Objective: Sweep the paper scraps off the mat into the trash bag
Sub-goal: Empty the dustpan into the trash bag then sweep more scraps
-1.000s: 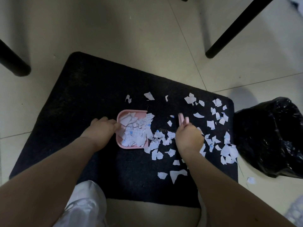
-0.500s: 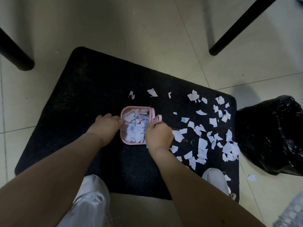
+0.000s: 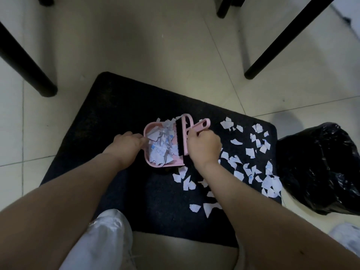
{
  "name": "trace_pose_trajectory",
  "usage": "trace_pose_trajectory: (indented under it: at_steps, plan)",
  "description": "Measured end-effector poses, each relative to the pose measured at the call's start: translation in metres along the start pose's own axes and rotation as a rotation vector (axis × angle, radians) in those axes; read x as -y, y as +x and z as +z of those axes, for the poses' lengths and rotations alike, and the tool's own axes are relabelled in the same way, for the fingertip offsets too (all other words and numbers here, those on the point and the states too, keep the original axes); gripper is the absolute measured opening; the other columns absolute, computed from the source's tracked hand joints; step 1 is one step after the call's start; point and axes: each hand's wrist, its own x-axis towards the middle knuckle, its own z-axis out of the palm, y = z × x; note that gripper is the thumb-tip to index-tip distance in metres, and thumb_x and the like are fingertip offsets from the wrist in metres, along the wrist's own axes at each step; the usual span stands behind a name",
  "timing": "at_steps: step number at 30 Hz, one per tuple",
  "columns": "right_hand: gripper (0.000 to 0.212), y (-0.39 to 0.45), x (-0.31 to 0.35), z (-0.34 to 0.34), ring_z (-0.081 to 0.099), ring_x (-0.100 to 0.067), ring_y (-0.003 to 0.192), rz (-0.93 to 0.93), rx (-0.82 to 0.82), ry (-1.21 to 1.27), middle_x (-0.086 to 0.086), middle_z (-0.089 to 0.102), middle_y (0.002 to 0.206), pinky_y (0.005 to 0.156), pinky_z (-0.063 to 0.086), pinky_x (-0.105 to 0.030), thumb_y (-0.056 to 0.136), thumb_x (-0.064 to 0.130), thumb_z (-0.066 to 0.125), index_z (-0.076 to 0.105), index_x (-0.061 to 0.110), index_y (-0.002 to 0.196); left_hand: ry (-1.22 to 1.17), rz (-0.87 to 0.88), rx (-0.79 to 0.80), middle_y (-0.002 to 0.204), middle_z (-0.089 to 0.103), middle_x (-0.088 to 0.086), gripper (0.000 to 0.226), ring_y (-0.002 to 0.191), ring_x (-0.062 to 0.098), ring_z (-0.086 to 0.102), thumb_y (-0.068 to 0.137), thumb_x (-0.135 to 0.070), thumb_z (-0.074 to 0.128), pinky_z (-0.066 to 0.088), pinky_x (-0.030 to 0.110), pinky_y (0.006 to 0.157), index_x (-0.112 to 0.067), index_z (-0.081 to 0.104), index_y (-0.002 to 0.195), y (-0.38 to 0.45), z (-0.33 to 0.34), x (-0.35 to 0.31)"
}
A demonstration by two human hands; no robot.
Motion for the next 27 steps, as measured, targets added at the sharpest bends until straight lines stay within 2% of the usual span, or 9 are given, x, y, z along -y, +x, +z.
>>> trace_pose_trajectory:
  at_steps: [3, 6, 9, 12, 15, 20, 24, 27]
  plan:
    - [0.046, 0.011, 0.014, -0.032, 0.052, -0.019, 0.054, -0.060, -0.055, 0.008, -0.001, 0.053, 0.055, 0.053, 0.033, -0.024, 0.095, 0.029, 0.044, 0.045, 0.012, 0.052, 0.020, 0.032, -0.076, 0.133, 0.049, -0.004, 0.060, 0.111, 0.023, 0.047, 0.087, -0.001, 0.048, 0.043, 0.037, 0.089, -0.034, 0.043, 0.136, 0.005, -0.023, -0.005]
    - [0.050, 0.024, 0.028, -0.064, 0.059, -0.034, 0.072, -0.128, -0.173, 0.037, -0.012, 0.067, 0.070, 0.069, 0.046, -0.033, 0.098, 0.034, 0.036, 0.055, 0.010, 0.058, 0.055, 0.074, -0.149, 0.129, 0.051, -0.002, 0.053, 0.107, 0.024, 0.050, 0.086, -0.004, 0.050, 0.048, 0.039, 0.087, -0.030, 0.047, 0.132, 0.009, -0.055, -0.011]
    - [0.050, 0.036, 0.038, -0.103, 0.060, -0.033, 0.074, -0.160, -0.233, 0.075, -0.010, 0.069, 0.072, 0.073, 0.048, -0.035, 0.097, 0.034, 0.036, 0.056, 0.010, 0.058, 0.077, 0.115, -0.228, 0.124, 0.055, -0.001, 0.049, 0.104, 0.026, 0.052, 0.085, -0.007, 0.052, 0.050, 0.042, 0.086, -0.029, 0.050, 0.129, 0.012, -0.097, -0.021]
    - [0.045, 0.044, 0.045, -0.146, 0.064, -0.030, 0.080, -0.185, -0.267, 0.107, -0.008, 0.072, 0.078, 0.079, 0.051, -0.038, 0.092, 0.035, 0.036, 0.068, 0.008, 0.074, 0.128, 0.157, -0.283, 0.117, 0.061, 0.003, 0.054, 0.103, 0.028, 0.059, 0.081, -0.004, 0.052, 0.053, 0.042, 0.083, -0.026, 0.051, 0.129, 0.014, -0.140, -0.035]
    - [0.042, 0.048, 0.049, -0.184, 0.064, -0.029, 0.082, -0.191, -0.314, 0.124, -0.008, 0.072, 0.079, 0.076, 0.050, -0.033, 0.091, 0.034, 0.038, 0.068, 0.009, 0.077, 0.147, 0.195, -0.321, 0.113, 0.064, 0.007, 0.054, 0.100, 0.028, 0.062, 0.082, -0.005, 0.053, 0.053, 0.040, 0.083, -0.026, 0.051, 0.132, 0.013, -0.180, -0.059]
    - [0.044, 0.047, 0.041, -0.243, 0.063, -0.028, 0.081, -0.209, -0.359, 0.149, -0.007, 0.070, 0.081, 0.073, 0.049, -0.033, 0.090, 0.040, 0.040, 0.068, 0.007, 0.083, 0.183, 0.230, -0.357, 0.108, 0.064, 0.008, 0.038, 0.095, 0.027, 0.062, 0.084, -0.004, 0.054, 0.052, 0.036, 0.081, -0.016, 0.058, 0.121, 0.007, -0.232, -0.122]
    - [0.041, 0.047, 0.017, -0.287, 0.059, -0.030, 0.081, -0.189, -0.422, 0.125, -0.008, 0.069, 0.083, 0.067, 0.038, -0.029, 0.092, 0.037, 0.041, 0.069, 0.008, 0.084, 0.151, 0.271, -0.380, 0.112, 0.064, 0.007, 0.032, 0.098, 0.026, 0.061, 0.090, -0.007, 0.051, 0.052, 0.038, 0.086, -0.015, 0.059, 0.120, 0.006, -0.253, -0.182]
    - [0.039, 0.046, -0.012, -0.321, 0.056, -0.032, 0.078, -0.123, -0.463, 0.125, -0.008, 0.066, 0.080, 0.067, 0.037, -0.029, 0.092, 0.038, 0.042, 0.065, 0.010, 0.077, 0.136, 0.311, -0.381, 0.112, 0.063, 0.008, 0.029, 0.097, 0.027, 0.060, 0.093, -0.009, 0.049, 0.049, 0.032, 0.081, -0.017, 0.058, 0.119, 0.012, -0.257, -0.230]
